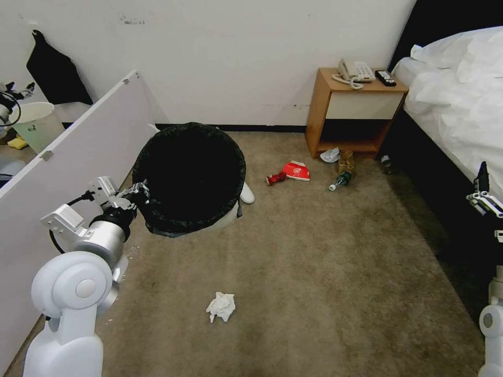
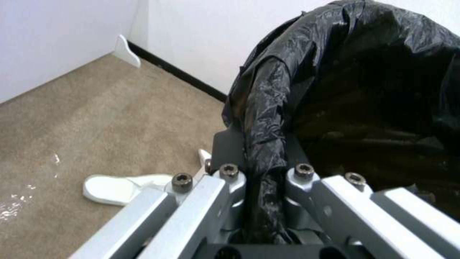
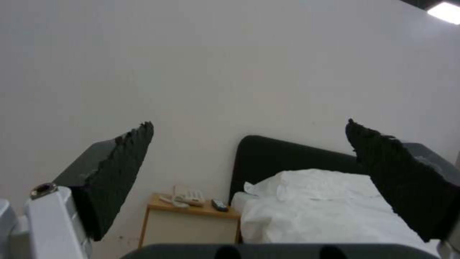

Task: Pick up the trash bin, then pick up the garbage from the floor and place it into the trash bin.

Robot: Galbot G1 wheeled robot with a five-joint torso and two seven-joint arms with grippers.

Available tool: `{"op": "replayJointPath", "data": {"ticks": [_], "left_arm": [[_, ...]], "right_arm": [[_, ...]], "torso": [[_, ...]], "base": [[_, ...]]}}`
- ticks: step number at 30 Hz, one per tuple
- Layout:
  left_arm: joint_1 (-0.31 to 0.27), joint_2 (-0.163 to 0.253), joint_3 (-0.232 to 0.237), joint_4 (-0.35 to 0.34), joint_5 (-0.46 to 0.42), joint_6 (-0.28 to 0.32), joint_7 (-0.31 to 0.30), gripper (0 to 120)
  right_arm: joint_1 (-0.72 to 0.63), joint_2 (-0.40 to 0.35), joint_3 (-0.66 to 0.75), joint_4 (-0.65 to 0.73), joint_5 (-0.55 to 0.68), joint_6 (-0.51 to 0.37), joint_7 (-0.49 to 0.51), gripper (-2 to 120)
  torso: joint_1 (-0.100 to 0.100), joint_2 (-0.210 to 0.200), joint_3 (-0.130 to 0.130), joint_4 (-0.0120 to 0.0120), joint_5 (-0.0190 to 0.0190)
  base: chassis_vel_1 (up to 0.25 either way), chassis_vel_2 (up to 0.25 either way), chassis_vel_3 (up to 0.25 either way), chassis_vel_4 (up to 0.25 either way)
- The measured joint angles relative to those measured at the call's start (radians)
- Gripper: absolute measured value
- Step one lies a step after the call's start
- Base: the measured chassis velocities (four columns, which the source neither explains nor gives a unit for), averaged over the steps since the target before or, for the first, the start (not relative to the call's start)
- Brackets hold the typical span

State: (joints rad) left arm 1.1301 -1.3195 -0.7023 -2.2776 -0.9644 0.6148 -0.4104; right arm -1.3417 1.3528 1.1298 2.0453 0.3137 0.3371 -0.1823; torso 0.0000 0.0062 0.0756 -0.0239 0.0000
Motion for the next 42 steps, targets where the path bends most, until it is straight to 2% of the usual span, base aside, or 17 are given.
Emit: {"op": "replayJointPath", "data": {"ticks": [10,22,32,42], "left_arm": [[-0.002,0.000,-0.001,0.002,0.004,-0.007,0.005,4],[-0.014,-0.002,0.002,0.013,0.028,-0.032,0.010,4],[-0.011,-0.003,0.003,0.019,0.050,-0.060,0.020,4],[-0.010,-0.006,0.008,0.018,0.050,-0.061,0.031,4]], "right_arm": [[0.003,0.002,0.001,-0.002,-0.003,-0.004,0.004,100],[0.008,0.002,-0.003,-0.016,-0.016,0.005,0.008,100],[0.008,0.002,-0.006,-0.017,-0.017,0.007,0.006,100],[0.007,0.002,-0.006,-0.017,-0.014,0.008,0.006,100]], "torso": [[0.000,0.000,0.000,0.0000,0.0000],[0.000,0.000,0.000,0.0000,0.0001],[0.000,0.000,0.000,0.0000,0.0000],[0.000,0.000,0.000,-0.0001,0.0000]], "base": [[-0.026,0.026,0.017,-0.022],[-0.124,0.128,0.146,-0.128],[0.000,0.000,0.000,0.000],[0.000,0.000,0.000,0.000]]}}
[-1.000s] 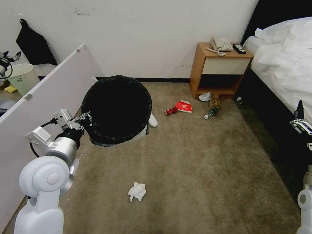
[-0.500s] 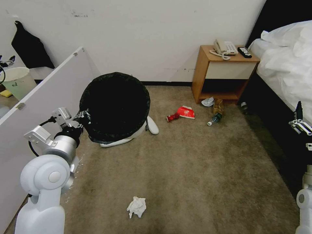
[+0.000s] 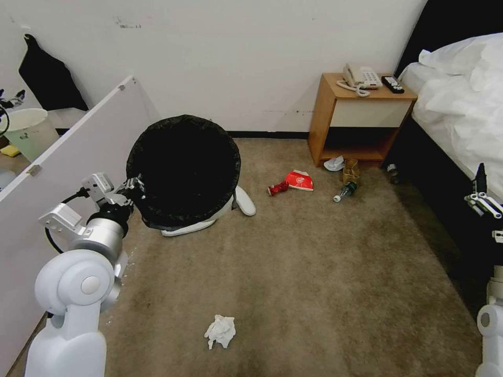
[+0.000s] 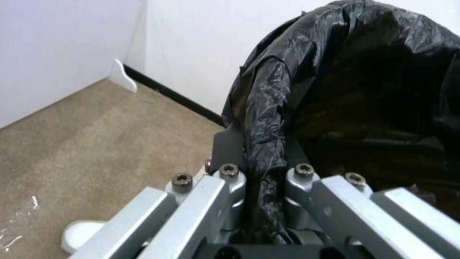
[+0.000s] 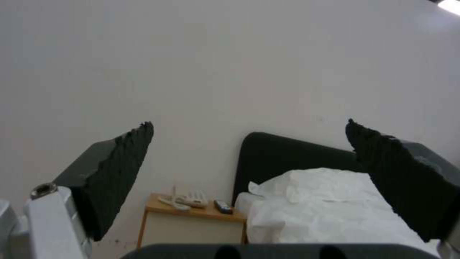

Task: Pick up the trash bin, then pick up the garbage from the floor and place it into the trash bin.

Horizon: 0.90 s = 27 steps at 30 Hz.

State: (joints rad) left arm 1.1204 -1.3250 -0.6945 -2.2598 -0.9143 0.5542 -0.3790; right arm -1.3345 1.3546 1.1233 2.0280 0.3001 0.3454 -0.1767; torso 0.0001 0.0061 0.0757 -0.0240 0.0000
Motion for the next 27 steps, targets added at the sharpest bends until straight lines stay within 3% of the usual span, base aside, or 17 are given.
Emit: {"op": "replayJointPath", "data": {"ticks": [9,27], "left_arm": [[0.000,-0.003,0.001,0.000,0.003,0.000,0.003,4],[-0.001,-0.002,0.000,0.000,0.009,0.001,0.015,4]], "right_arm": [[0.001,0.000,-0.002,0.001,0.002,0.000,-0.001,100],[-0.001,0.003,-0.002,-0.003,0.001,0.008,-0.006,100]], "torso": [[0.000,0.000,0.000,0.0000,0.0000],[0.000,0.000,0.000,0.0005,0.0000]], "base": [[0.004,0.004,0.006,0.004],[0.087,0.084,0.080,0.087]]}}
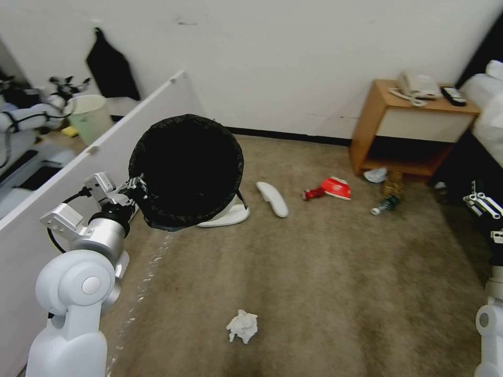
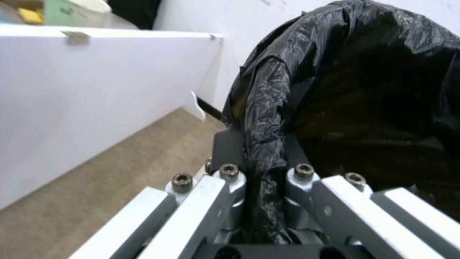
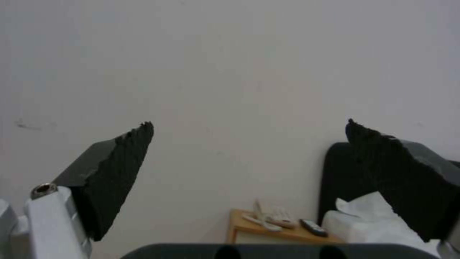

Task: Pick up the trash bin, then pick up the garbage from the floor and place it into the trash bin.

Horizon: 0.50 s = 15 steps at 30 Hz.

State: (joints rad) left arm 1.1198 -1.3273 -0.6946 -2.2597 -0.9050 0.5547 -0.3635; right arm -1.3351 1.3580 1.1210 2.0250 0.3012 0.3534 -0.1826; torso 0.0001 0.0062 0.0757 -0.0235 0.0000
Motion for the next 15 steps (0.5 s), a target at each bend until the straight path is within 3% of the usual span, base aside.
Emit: {"op": "replayJointPath", "data": {"ticks": [8,15], "left_arm": [[0.002,0.000,-0.001,0.003,0.033,-0.018,0.026,4],[0.004,0.009,0.000,-0.035,-0.018,0.030,-0.014,4]], "right_arm": [[0.001,0.001,-0.001,-0.001,-0.002,0.001,-0.001,100],[-0.001,-0.001,-0.006,-0.008,-0.003,0.002,-0.004,100]], "torso": [[0.000,0.000,0.000,-0.0006,0.0000],[0.000,0.000,0.000,-0.0005,0.0000]], "base": [[0.018,0.011,0.013,0.014],[0.000,0.000,0.000,0.000]]}}
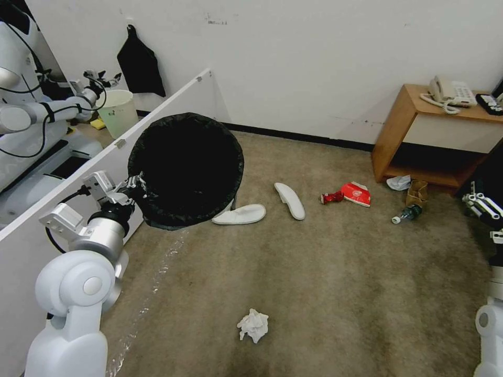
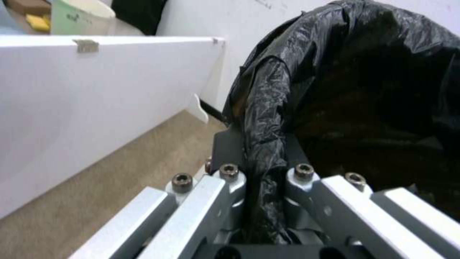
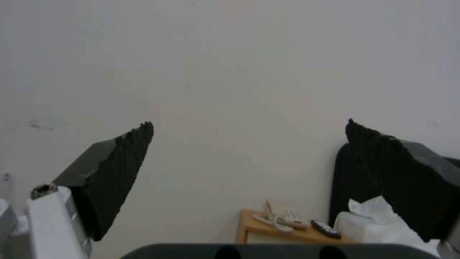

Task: Pick up the trash bin, then pick up the garbage from the floor and place it into the trash bin.

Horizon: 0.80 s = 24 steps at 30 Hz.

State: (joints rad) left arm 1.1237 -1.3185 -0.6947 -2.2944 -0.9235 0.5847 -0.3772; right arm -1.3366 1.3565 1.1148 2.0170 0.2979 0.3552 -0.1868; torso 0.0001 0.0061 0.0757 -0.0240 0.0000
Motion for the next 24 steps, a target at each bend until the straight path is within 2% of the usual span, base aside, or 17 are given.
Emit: {"op": "replayJointPath", "data": {"ticks": [2,5,9,12,13,15,16,18,19,20,21,22,24], "left_arm": [[0.000,0.005,-0.003,-0.017,-0.032,0.023,-0.021,4],[0.000,0.020,-0.011,-0.071,-0.148,0.113,-0.111,4],[0.001,0.029,-0.022,-0.090,-0.193,0.145,-0.148,4],[0.006,0.042,-0.035,-0.114,-0.270,0.150,-0.198,4],[0.006,0.042,-0.035,-0.114,-0.270,0.150,-0.198,4],[0.007,0.047,-0.042,-0.126,-0.324,0.151,-0.232,4],[0.007,0.047,-0.042,-0.126,-0.324,0.151,-0.232,4],[0.009,0.057,-0.052,-0.130,-0.352,0.151,-0.253,4],[0.009,0.057,-0.052,-0.130,-0.352,0.151,-0.253,4],[0.010,0.060,-0.056,-0.131,-0.355,0.151,-0.256,4],[0.011,0.059,-0.059,-0.130,-0.356,0.151,-0.256,4],[0.011,0.059,-0.059,-0.130,-0.356,0.151,-0.256,4],[0.010,0.050,-0.057,-0.128,-0.354,0.156,-0.256,4]], "right_arm": [[-0.002,-0.003,-0.003,-0.003,0.000,0.000,-0.003,100],[-0.005,-0.022,-0.025,-0.014,-0.001,-0.014,-0.006,100],[-0.005,-0.049,-0.050,-0.036,-0.001,-0.025,-0.006,100],[-0.018,-0.144,-0.117,-0.070,0.036,-0.059,0.010,100],[-0.018,-0.144,-0.117,-0.070,0.036,-0.059,0.010,100],[-0.028,-0.228,-0.168,-0.083,0.099,-0.092,0.043,100],[-0.028,-0.228,-0.168,-0.083,0.099,-0.092,0.043,100],[-0.039,-0.335,-0.249,-0.102,0.179,-0.135,0.114,100],[-0.039,-0.335,-0.249,-0.102,0.179,-0.135,0.114,100],[-0.047,-0.384,-0.301,-0.108,0.212,-0.169,0.161,100],[-0.054,-0.426,-0.354,-0.112,0.249,-0.202,0.203,100],[-0.054,-0.426,-0.354,-0.112,0.249,-0.202,0.203,100],[-0.054,-0.482,-0.451,-0.123,0.298,-0.250,0.239,100]], "torso": [[0.000,0.000,0.000,0.0000,0.0000],[0.000,0.000,0.000,0.0000,0.0000],[0.000,0.000,0.000,0.0001,0.0000],[0.000,0.000,0.000,-0.0001,0.0001],[0.000,0.000,0.000,-0.0001,0.0001],[0.000,0.000,0.000,0.0002,0.0003],[0.000,0.000,0.000,0.0002,0.0003],[0.000,0.000,0.000,0.0000,-0.0002],[0.000,0.000,0.000,0.0000,-0.0002],[0.000,0.000,0.000,0.0003,0.0006],[0.000,0.000,0.000,0.0002,-0.0003],[0.000,0.000,0.000,0.0002,-0.0003],[0.000,0.000,0.000,0.0001,0.0004]], "base": [[0.000,0.000,0.000,0.000],[0.000,0.000,0.000,0.000],[0.000,0.000,0.000,0.000],[0.000,0.000,0.000,0.000],[0.000,0.000,0.000,0.000],[0.000,0.000,0.000,0.000],[0.000,0.000,0.000,0.000],[0.000,0.000,0.000,0.000],[0.000,0.000,0.000,0.000],[0.000,0.000,0.000,0.000],[0.000,0.000,0.000,0.000],[0.000,0.000,0.000,0.000],[0.000,0.000,0.000,0.000]]}}
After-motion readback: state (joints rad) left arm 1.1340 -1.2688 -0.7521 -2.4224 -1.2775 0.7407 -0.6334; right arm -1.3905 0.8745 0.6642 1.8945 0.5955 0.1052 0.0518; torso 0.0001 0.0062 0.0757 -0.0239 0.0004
